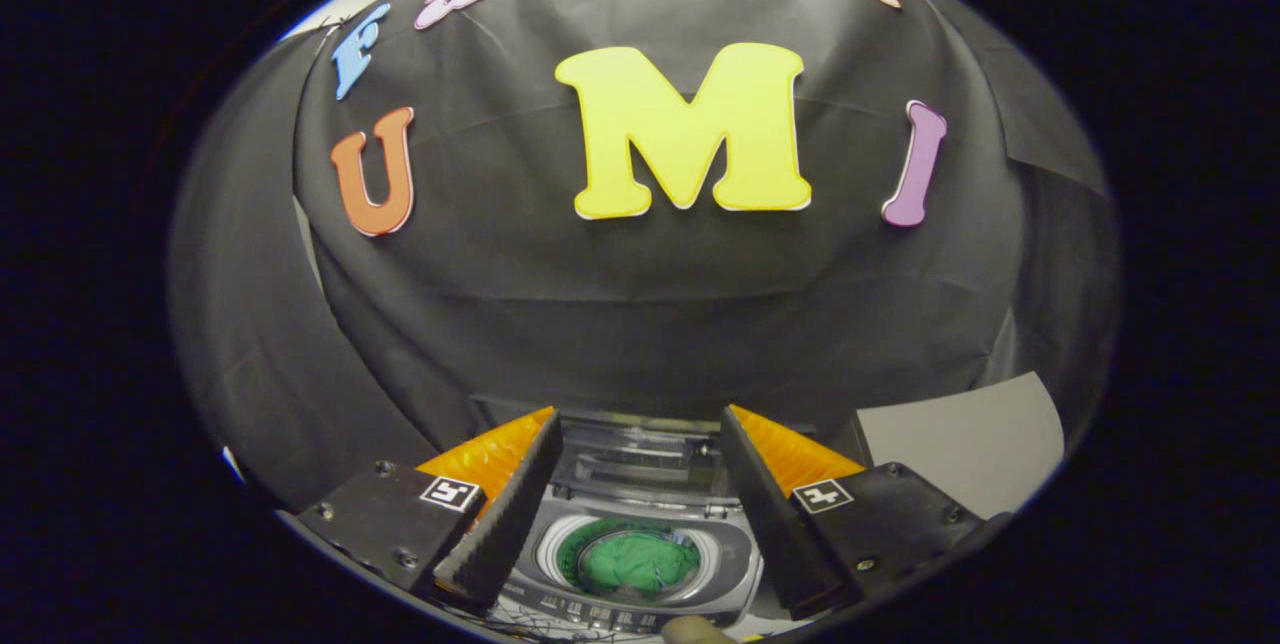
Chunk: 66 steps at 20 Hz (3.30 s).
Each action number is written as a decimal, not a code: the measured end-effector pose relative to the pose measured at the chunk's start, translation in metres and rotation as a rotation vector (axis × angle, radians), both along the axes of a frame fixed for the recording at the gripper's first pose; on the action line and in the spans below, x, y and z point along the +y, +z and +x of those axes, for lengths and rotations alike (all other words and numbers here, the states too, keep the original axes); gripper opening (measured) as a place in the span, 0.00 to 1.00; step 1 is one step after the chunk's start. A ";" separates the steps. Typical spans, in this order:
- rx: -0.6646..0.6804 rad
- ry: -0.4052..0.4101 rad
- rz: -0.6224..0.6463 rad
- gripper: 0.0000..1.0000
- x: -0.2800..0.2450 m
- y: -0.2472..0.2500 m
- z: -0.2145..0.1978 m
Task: Put the clothes into the washing machine and then close the washing machine lid.
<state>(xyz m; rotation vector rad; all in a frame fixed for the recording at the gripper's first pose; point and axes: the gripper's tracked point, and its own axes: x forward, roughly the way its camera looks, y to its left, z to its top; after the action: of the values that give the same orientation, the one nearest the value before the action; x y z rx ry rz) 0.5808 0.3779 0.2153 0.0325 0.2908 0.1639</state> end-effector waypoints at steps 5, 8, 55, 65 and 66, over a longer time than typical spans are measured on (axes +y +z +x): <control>0.070 -0.020 0.000 0.99 0.014 -0.016 0.051; 0.123 -0.036 0.011 0.99 0.018 -0.032 0.080; 0.294 -0.084 -0.031 1.00 0.007 -0.177 -0.030; 0.264 -0.082 -0.030 1.00 -0.006 -0.164 -0.058; 0.250 -0.080 -0.031 1.00 -0.008 -0.160 -0.063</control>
<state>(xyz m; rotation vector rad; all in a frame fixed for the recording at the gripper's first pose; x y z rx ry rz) 0.5176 0.3698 0.0556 0.0340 0.5409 0.0751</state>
